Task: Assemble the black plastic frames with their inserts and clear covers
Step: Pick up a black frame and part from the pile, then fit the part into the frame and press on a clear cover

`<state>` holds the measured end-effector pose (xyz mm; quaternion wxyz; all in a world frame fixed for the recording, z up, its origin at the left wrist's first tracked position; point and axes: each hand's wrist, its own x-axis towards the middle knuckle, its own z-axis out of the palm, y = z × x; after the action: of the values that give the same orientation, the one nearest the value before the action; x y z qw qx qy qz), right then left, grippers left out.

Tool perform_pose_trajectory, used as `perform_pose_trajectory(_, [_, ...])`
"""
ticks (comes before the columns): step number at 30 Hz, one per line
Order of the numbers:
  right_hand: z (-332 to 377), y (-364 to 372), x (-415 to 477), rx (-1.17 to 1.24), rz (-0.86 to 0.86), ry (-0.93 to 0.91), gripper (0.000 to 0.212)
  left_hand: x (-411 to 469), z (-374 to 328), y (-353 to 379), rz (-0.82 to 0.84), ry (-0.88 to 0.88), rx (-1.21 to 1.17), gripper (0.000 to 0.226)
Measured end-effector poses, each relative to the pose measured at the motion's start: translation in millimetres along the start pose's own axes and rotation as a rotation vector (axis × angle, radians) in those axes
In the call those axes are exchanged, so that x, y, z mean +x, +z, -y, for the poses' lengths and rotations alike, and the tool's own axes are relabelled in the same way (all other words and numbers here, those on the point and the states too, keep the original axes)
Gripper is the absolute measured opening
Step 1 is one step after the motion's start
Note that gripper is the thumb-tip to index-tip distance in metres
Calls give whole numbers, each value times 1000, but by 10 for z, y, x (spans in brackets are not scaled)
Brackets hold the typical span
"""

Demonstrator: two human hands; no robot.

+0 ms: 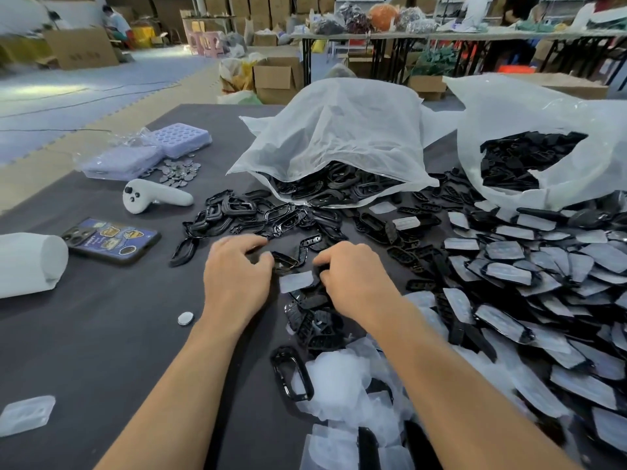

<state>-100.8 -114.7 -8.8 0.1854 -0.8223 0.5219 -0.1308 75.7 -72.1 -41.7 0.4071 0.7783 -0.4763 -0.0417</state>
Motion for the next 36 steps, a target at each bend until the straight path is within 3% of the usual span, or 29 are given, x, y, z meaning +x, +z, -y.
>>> perform_pose_trajectory(4, [-3,13,-148,129,-188,72,24,284,115,-5,90,-47,134,36])
perform_pose_trajectory(8, [-101,-159,-380,476,-421,142,20,343,191,20,73,-82,34,37])
perform_pose_trajectory(12, [-140,-230,-707,869,-366,179,21,427,204,9,196,-159,-66,52])
perform_pose_trajectory(16, [-157,-205,-890,1068,-319,209,24,427,148,56,215,-111,103,29])
perform_pose_trajectory(21, [-225,-174,-937,1173,-268,257,28,453,123,7,169,-134,103,6])
perform_pose_trajectory(25, [-270,-198,-873,1276,-231,263,27,453,194,-50,80,-172,1,14])
perform_pose_trajectory(30, [-292,-214,-842,1334,-217,258,31,469,163,-72,231,-64,141,32])
perform_pose_trajectory(33, [-312,-199,-829,1334,-225,246,30,484,90,-54,263,-35,232,29])
perform_pose_trajectory(36, [-320,-171,-848,1267,-245,214,34,457,84,-52,259,-108,152,23])
